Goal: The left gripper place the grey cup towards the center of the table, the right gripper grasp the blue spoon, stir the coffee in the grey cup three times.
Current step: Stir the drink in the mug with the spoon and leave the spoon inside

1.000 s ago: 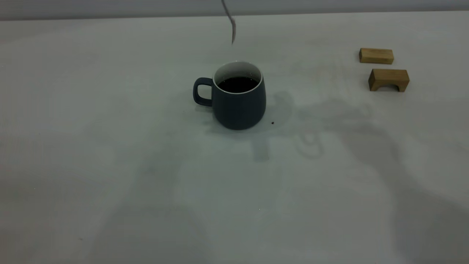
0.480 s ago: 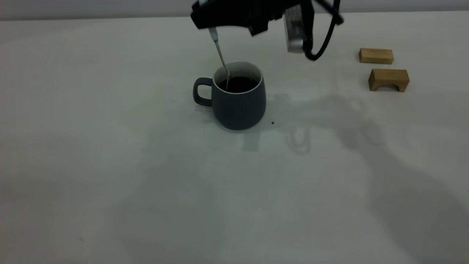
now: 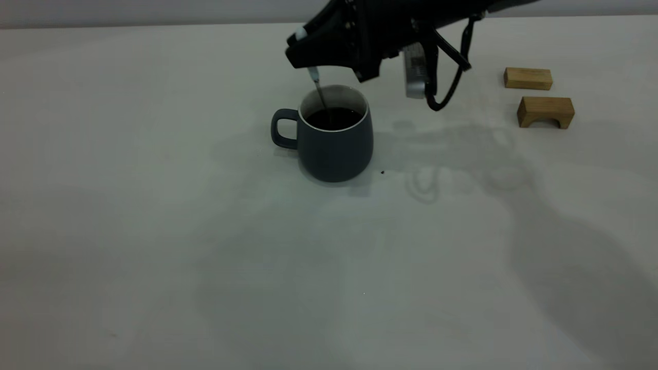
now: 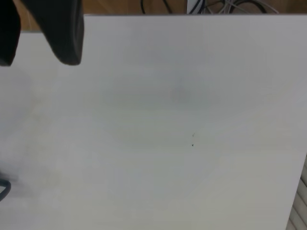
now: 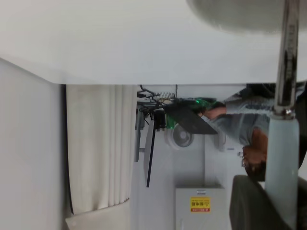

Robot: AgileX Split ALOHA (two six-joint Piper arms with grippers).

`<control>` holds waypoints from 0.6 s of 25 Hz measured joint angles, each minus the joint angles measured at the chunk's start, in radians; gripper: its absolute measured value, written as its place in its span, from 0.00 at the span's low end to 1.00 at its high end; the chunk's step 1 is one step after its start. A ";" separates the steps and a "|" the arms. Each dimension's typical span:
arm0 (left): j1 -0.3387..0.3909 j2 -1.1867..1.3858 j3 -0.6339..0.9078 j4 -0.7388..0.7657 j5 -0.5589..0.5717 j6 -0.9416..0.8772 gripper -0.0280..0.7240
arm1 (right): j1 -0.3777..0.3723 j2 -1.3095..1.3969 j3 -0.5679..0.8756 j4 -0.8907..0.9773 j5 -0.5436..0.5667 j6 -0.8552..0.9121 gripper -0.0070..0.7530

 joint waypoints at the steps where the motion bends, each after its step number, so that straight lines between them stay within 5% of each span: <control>1: 0.000 0.000 0.000 0.000 0.000 0.000 0.43 | -0.008 0.003 0.000 -0.005 0.000 -0.019 0.19; 15: 0.000 0.000 0.000 0.000 0.000 0.000 0.43 | -0.039 0.003 -0.002 -0.081 0.080 0.152 0.19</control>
